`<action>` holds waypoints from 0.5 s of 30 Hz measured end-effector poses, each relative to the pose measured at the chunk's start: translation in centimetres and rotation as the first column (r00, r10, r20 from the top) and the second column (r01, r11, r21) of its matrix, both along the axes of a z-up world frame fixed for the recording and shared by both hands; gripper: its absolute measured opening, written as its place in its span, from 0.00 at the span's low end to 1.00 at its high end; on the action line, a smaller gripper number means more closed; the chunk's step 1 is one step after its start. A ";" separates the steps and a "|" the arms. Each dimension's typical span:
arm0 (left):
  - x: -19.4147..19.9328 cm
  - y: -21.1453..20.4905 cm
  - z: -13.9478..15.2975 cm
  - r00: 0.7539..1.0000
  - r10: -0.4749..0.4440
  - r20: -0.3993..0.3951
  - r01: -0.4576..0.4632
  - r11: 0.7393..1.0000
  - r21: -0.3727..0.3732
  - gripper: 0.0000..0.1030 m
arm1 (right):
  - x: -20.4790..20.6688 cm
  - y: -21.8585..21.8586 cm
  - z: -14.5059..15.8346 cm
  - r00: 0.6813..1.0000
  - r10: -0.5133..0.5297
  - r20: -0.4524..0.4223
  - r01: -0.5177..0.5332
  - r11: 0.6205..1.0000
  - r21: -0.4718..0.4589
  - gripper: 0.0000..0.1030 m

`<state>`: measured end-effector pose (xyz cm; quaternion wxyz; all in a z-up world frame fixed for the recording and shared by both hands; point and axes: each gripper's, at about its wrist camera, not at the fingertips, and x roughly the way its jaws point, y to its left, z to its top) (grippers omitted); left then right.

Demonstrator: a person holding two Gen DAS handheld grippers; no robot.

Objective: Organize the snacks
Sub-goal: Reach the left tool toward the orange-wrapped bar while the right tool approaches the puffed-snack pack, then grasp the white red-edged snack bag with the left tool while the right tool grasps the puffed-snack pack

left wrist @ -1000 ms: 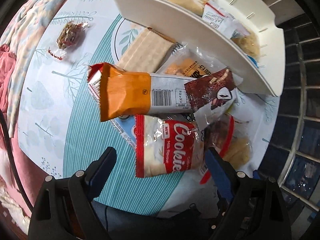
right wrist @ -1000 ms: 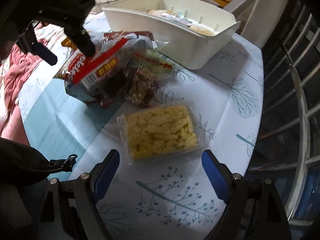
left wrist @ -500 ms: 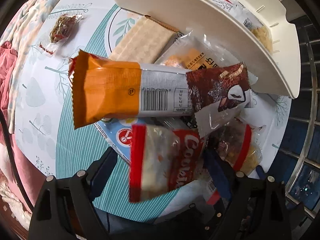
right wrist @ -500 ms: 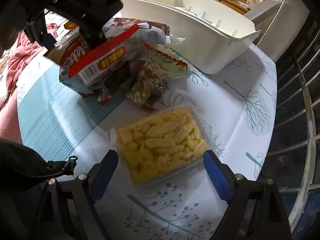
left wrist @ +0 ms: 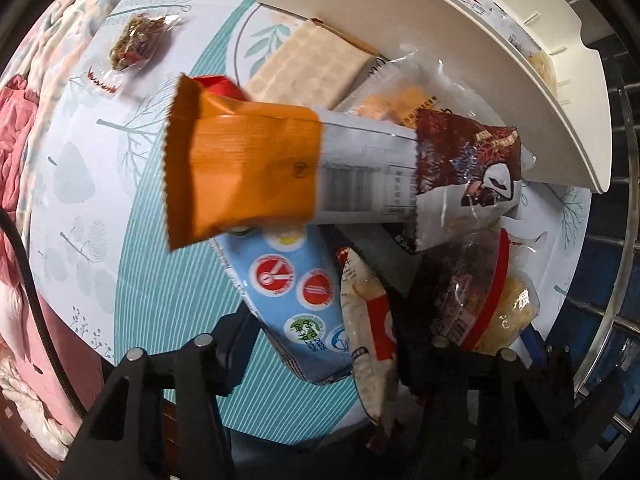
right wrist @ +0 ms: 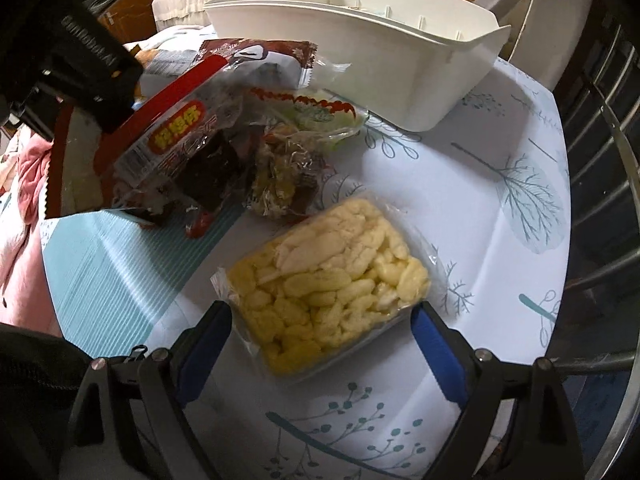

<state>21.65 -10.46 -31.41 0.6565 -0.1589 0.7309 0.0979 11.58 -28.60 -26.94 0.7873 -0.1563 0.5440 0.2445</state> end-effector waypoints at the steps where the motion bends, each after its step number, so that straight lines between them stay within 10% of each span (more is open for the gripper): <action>1: -0.1 0.1 0.0 1.000 0.003 0.002 -0.003 1.000 0.000 0.53 | -0.1 0.0 0.0 1.000 -0.001 0.003 0.001 1.000 0.001 0.88; 15: -3.4 1.2 0.9 1.000 0.014 -0.012 -0.014 1.000 -0.008 0.48 | -0.9 0.0 0.5 1.000 -0.010 0.003 0.010 0.999 0.040 0.58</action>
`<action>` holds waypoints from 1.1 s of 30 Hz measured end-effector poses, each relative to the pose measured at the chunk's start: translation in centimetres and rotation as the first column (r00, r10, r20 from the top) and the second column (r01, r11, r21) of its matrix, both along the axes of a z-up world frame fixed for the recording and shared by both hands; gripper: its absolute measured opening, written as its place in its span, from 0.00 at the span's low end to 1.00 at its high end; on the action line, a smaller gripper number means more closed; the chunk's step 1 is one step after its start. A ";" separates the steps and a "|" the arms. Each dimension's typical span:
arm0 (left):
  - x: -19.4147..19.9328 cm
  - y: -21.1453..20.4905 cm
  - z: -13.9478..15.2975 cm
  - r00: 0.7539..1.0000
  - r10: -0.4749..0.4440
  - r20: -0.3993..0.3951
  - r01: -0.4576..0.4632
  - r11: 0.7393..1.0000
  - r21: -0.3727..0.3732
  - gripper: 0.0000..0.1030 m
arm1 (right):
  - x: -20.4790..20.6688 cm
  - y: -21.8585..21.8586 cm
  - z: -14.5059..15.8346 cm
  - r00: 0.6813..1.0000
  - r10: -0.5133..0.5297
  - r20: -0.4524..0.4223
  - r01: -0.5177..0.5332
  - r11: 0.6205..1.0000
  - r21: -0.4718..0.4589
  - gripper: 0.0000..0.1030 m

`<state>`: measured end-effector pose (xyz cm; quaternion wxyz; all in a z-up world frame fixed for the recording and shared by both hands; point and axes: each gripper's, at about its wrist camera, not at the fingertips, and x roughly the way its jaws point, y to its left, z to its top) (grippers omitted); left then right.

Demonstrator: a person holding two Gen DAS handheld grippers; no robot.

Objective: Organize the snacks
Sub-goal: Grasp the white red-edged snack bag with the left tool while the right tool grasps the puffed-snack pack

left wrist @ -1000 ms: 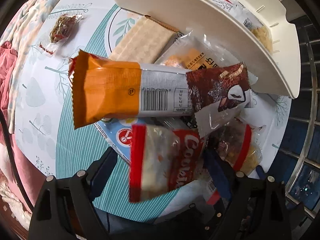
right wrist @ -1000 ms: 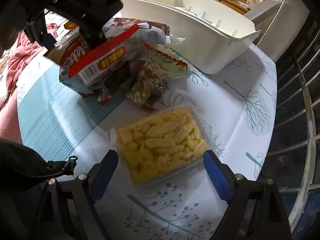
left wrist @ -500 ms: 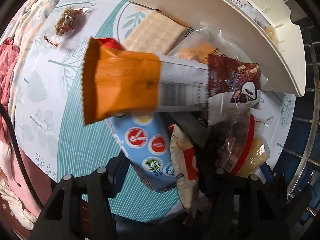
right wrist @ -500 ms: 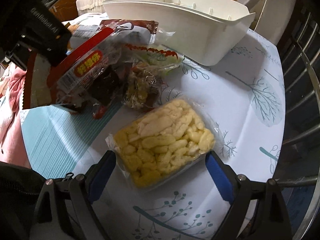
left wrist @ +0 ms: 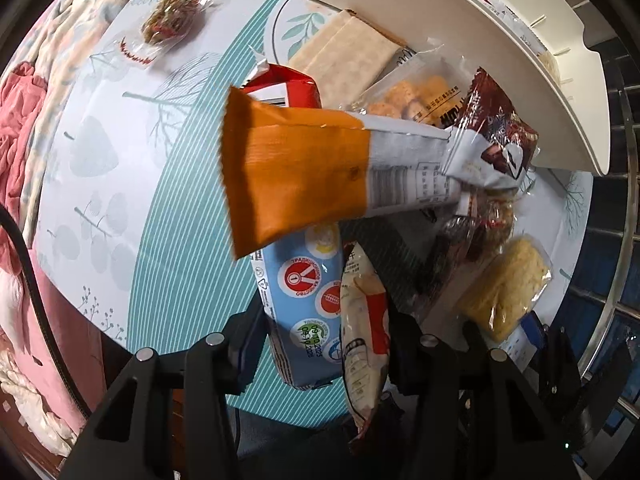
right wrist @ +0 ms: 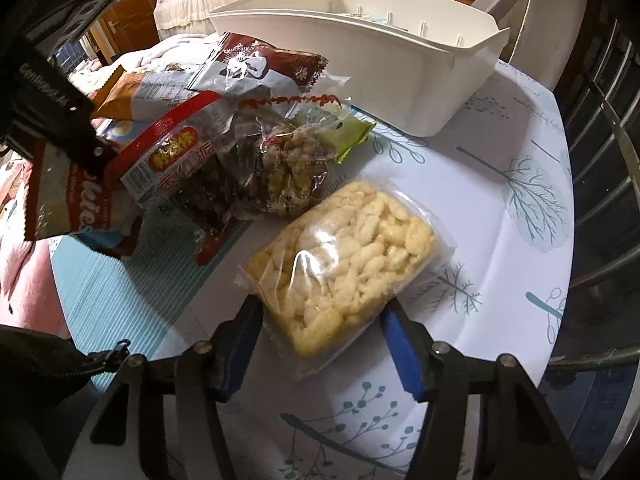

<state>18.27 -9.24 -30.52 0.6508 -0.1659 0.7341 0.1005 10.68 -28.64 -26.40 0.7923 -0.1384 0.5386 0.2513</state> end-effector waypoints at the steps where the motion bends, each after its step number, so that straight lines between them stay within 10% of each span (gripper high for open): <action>1: -0.2 0.1 0.1 1.000 0.001 0.001 -0.001 1.000 -0.003 0.48 | -0.1 0.1 0.0 1.000 -0.004 -0.003 0.004 1.000 0.002 0.57; 9: -0.2 1.7 2.5 0.999 -0.047 0.019 0.048 0.999 -0.021 0.46 | -0.1 -0.2 1.3 0.997 -0.072 -0.037 0.073 0.997 0.034 0.56; 14: 0.5 2.7 5.5 0.994 -0.077 0.076 0.083 0.994 -0.076 0.16 | 0.1 0.1 2.9 0.992 -0.120 -0.025 0.121 0.991 0.061 0.56; 23: 2.1 5.1 8.4 0.991 -0.114 0.071 0.122 0.986 -0.116 0.15 | 0.6 0.5 5.8 0.972 -0.234 0.009 0.232 0.966 0.113 0.56; 28: 1.6 5.7 7.2 0.990 -0.135 0.043 0.140 0.979 -0.149 0.23 | 0.2 0.5 6.7 0.955 -0.295 0.018 0.291 0.948 0.129 0.56; 33: 1.5 5.7 5.1 0.988 -0.156 0.004 0.155 0.977 -0.145 0.57 | -0.4 0.2 7.2 0.947 -0.321 0.015 0.316 0.938 0.143 0.56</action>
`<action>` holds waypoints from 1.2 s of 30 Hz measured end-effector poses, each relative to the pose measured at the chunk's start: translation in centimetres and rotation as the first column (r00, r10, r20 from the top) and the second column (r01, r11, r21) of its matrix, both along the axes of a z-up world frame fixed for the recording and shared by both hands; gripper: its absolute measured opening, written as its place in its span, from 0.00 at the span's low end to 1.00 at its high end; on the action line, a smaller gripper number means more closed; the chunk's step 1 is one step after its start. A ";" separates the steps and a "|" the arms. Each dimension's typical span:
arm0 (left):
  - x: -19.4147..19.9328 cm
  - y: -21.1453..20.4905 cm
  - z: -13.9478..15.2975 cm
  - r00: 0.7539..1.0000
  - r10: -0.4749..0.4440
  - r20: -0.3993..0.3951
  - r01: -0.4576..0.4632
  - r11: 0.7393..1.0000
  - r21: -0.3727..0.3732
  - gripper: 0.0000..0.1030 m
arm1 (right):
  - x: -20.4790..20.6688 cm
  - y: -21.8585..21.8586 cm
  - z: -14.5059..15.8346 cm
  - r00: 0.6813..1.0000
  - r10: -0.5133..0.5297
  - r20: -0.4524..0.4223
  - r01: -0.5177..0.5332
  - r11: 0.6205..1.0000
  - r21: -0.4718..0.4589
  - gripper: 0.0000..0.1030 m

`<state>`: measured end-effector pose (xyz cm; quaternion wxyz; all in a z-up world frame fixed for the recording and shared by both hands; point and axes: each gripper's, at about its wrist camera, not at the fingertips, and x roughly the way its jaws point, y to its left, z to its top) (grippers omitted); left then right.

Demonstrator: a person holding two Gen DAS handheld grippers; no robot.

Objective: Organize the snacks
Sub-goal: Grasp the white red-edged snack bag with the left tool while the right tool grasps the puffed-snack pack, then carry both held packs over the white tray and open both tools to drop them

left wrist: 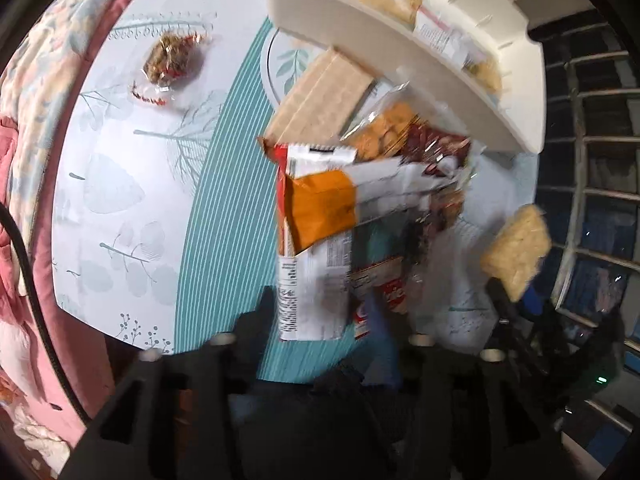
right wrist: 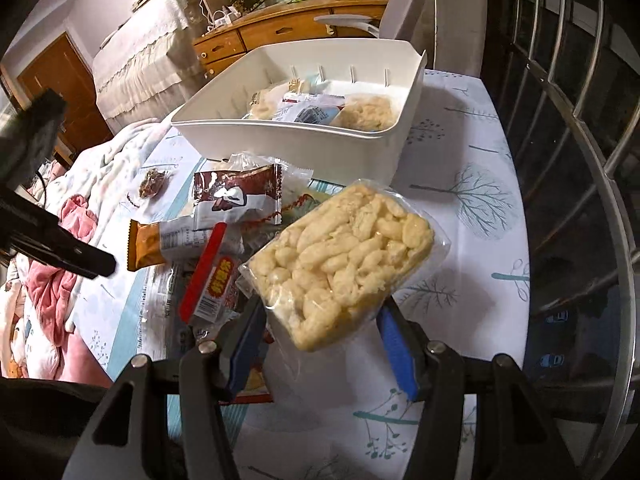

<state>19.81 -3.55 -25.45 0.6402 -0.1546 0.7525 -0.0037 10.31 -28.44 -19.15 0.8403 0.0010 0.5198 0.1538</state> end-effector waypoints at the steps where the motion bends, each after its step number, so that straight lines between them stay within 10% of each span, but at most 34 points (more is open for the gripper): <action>1: 0.0 -0.1 -0.5 1.000 -0.004 -0.011 0.004 1.000 0.007 0.58 | 0.0 0.0 0.0 1.000 0.002 0.000 -0.002 1.000 -0.002 0.56; 20: -0.5 -2.0 -7.7 0.996 0.087 -0.034 -0.084 0.993 0.084 0.67 | -1.0 -2.6 0.8 0.996 0.093 0.006 -0.093 0.995 -0.045 0.56; 36: -1.7 0.3 -7.7 0.988 0.099 -0.118 -0.094 0.994 0.046 0.49 | 0.7 -2.2 3.1 0.998 0.051 0.048 -0.051 0.999 0.012 0.56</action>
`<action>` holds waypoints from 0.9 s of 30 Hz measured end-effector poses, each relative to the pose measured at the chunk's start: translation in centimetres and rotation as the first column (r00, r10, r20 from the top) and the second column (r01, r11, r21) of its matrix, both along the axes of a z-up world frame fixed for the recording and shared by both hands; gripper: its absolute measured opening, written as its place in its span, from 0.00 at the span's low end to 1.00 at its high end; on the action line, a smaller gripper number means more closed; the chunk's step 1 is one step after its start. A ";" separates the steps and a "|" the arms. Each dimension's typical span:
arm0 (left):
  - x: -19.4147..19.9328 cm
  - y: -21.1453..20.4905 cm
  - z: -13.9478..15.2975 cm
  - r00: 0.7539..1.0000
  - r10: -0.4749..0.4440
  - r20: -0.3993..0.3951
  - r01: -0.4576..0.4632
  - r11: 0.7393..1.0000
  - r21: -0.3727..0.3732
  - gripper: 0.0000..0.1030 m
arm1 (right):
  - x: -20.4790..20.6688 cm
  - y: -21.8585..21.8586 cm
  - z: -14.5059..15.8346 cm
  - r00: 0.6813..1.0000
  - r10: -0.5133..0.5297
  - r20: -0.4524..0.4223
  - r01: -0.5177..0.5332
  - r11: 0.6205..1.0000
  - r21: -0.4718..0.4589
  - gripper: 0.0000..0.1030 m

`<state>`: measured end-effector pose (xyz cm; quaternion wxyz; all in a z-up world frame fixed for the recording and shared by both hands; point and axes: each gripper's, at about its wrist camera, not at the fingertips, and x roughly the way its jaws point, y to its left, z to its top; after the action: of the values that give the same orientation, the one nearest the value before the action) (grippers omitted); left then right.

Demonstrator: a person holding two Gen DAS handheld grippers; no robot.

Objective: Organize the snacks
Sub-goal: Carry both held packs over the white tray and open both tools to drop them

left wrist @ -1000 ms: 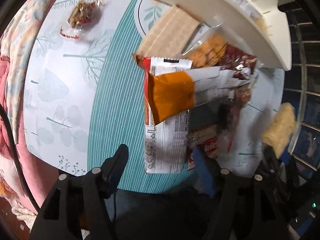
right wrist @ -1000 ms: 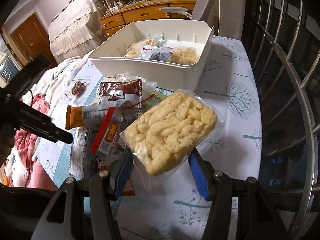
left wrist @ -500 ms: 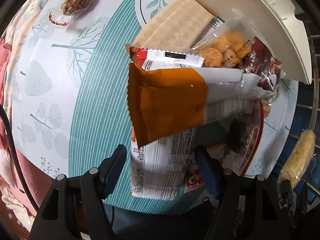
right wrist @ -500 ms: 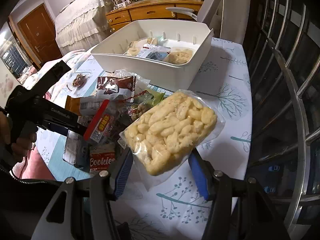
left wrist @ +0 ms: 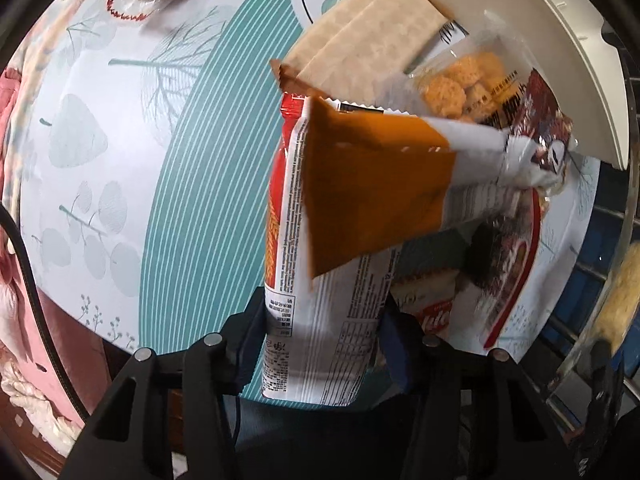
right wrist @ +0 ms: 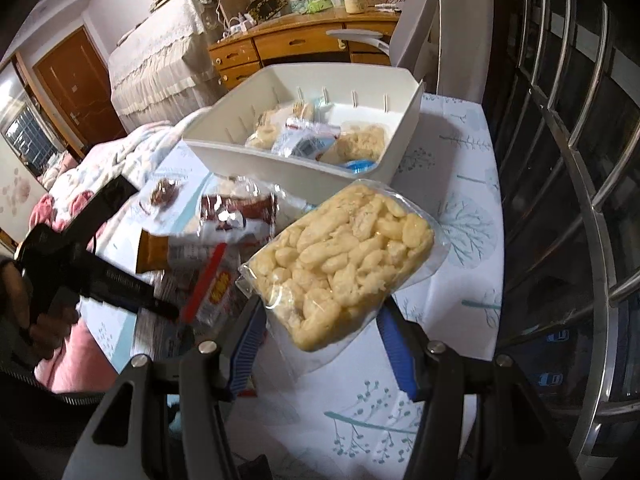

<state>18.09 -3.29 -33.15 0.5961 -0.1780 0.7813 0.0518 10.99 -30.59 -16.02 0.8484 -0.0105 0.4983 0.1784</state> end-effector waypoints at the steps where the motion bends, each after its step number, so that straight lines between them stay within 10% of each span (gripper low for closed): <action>1: -0.2 0.2 0.3 1.000 -0.009 -0.002 0.009 1.000 -0.006 0.49 | 0.2 0.2 0.3 1.000 -0.007 0.009 0.007 1.000 0.006 0.56; 13: 0.1 2.4 8.8 0.986 -0.149 0.076 0.150 0.989 -0.010 0.49 | 3.4 2.8 2.9 0.995 -0.040 0.086 0.038 0.999 0.032 0.56; 27: 7.5 3.3 21.0 0.901 -0.339 0.272 0.344 0.938 0.027 0.49 | 6.9 6.2 5.8 0.977 -0.105 0.183 0.099 0.994 0.038 0.56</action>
<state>25.61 0.02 -12.12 0.6958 -0.0501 0.7112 -0.0868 17.88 -24.40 -10.26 0.8991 0.0107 0.4147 0.1400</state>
